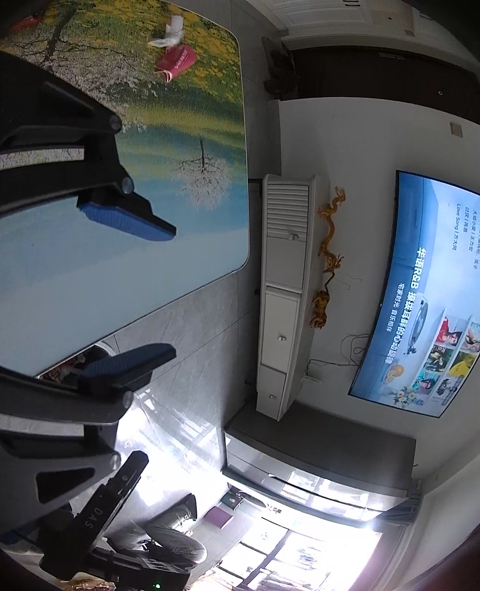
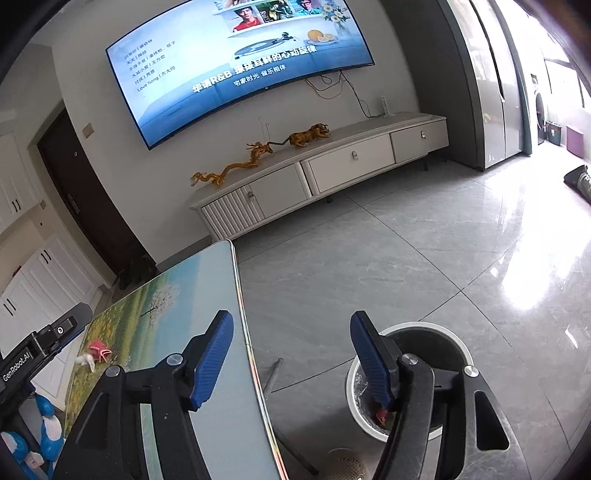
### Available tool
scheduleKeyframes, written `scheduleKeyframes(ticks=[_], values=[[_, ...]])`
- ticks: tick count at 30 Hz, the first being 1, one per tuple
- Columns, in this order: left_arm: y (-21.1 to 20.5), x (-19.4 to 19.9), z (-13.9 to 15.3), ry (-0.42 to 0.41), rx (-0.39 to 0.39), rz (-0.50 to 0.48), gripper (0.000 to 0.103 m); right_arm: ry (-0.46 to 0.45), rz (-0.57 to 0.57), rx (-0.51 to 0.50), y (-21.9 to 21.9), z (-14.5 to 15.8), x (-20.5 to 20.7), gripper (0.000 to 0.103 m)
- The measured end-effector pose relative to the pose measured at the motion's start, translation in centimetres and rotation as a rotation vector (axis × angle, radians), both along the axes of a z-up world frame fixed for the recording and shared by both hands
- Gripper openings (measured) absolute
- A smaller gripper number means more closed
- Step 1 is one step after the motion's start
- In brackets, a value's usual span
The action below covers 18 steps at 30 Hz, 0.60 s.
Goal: Collect trash
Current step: 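Return both tools to the table toward the pink box and tissue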
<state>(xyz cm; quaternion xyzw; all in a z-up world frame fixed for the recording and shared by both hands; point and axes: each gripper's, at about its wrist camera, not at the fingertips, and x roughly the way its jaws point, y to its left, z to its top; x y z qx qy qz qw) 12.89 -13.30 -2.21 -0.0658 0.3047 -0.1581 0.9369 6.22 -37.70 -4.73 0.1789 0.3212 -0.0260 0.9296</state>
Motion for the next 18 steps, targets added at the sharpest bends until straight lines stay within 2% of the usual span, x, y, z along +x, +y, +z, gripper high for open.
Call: scheduleKeyframes(ticks=[4, 10, 18], values=[[2.0, -1.0, 0.0, -0.023, 0.022, 0.052, 0.061, -0.015, 0.021, -0.047, 2.3, 0.7, -0.2, 0.068], [4.9, -2.1, -0.1, -0.038, 0.035, 0.128, 0.062, -0.046, 0.025, -0.115, 4.9, 1.4, -0.1, 0.073], [7.5, -2.5, -0.2, -0.045, 0.031, 0.203, 0.062, -0.098, 0.013, -0.206, 7.9, 2.4, -0.8, 0.088]])
